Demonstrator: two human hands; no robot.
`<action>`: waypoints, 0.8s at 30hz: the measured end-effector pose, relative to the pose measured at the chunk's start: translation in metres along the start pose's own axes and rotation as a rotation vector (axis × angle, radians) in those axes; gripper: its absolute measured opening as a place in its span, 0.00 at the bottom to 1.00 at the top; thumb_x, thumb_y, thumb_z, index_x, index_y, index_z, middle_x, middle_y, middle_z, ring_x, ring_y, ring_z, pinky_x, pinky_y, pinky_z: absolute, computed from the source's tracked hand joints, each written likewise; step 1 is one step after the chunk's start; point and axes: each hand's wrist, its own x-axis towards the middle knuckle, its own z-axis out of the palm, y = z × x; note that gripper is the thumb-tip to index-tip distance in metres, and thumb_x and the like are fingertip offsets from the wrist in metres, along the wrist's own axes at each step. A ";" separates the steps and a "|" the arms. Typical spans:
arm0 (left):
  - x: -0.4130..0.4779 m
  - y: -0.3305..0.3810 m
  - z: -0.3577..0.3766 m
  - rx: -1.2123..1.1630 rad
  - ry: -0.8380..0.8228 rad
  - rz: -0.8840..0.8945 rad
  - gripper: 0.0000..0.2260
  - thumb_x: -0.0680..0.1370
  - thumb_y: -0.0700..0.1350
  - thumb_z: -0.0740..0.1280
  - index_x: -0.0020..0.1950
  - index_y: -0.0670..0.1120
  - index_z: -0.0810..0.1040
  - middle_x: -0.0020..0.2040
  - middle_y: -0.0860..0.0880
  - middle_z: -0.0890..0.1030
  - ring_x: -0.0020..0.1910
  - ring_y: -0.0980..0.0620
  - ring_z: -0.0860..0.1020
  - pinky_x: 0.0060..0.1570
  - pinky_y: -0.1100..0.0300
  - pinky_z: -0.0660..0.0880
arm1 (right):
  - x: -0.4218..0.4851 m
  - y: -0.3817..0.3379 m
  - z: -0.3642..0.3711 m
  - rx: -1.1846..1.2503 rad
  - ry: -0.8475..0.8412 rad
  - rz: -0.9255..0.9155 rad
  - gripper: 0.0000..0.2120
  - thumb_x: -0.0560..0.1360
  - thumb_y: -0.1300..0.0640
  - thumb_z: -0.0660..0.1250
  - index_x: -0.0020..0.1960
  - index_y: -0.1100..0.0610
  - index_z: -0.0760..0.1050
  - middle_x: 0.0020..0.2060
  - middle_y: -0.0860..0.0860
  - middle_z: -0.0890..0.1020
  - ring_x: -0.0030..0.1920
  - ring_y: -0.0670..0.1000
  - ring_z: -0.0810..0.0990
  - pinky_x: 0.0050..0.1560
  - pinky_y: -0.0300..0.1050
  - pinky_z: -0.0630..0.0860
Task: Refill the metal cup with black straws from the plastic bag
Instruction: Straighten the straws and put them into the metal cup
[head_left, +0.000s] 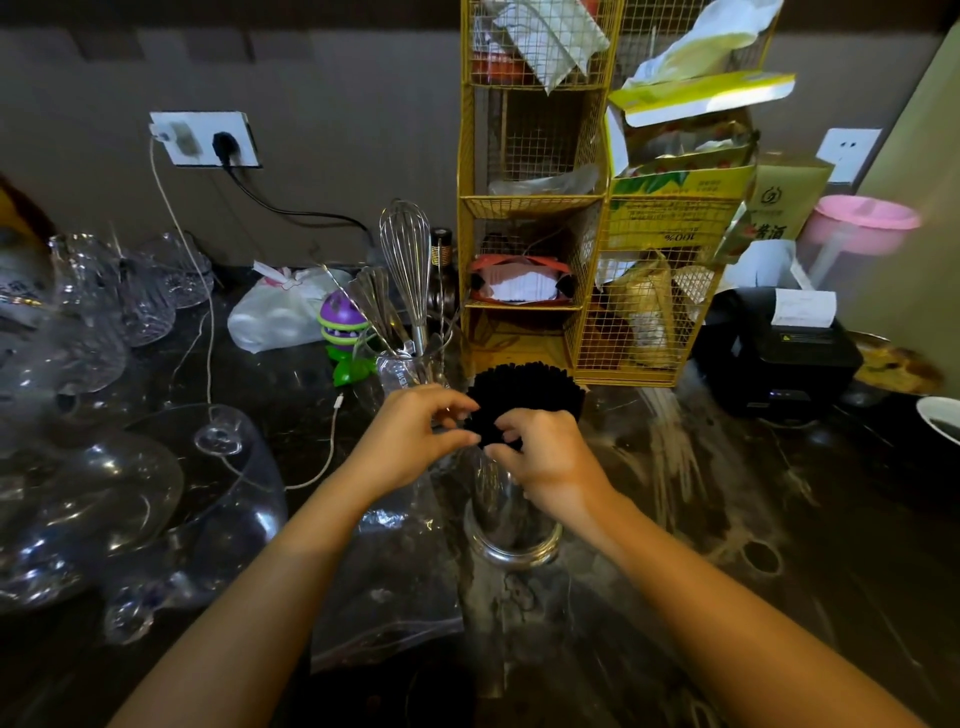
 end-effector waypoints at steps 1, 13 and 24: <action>0.001 0.000 0.001 -0.002 -0.002 -0.006 0.12 0.67 0.38 0.72 0.50 0.42 0.79 0.41 0.47 0.78 0.39 0.52 0.75 0.37 0.76 0.67 | 0.001 -0.001 0.001 0.003 0.004 0.001 0.12 0.73 0.58 0.65 0.53 0.62 0.76 0.49 0.60 0.82 0.51 0.57 0.79 0.50 0.49 0.74; 0.006 0.011 -0.004 0.044 -0.031 0.042 0.06 0.69 0.41 0.71 0.44 0.42 0.80 0.39 0.49 0.77 0.39 0.54 0.74 0.37 0.73 0.67 | 0.006 -0.003 -0.002 0.106 -0.011 0.047 0.07 0.73 0.59 0.65 0.48 0.62 0.76 0.40 0.61 0.82 0.40 0.59 0.81 0.44 0.58 0.79; 0.015 0.032 -0.015 0.128 -0.081 0.147 0.03 0.71 0.43 0.68 0.42 0.44 0.77 0.41 0.47 0.77 0.42 0.49 0.76 0.42 0.55 0.72 | 0.007 -0.001 -0.017 0.189 0.027 0.066 0.03 0.72 0.59 0.67 0.41 0.56 0.73 0.28 0.48 0.74 0.28 0.49 0.78 0.27 0.36 0.75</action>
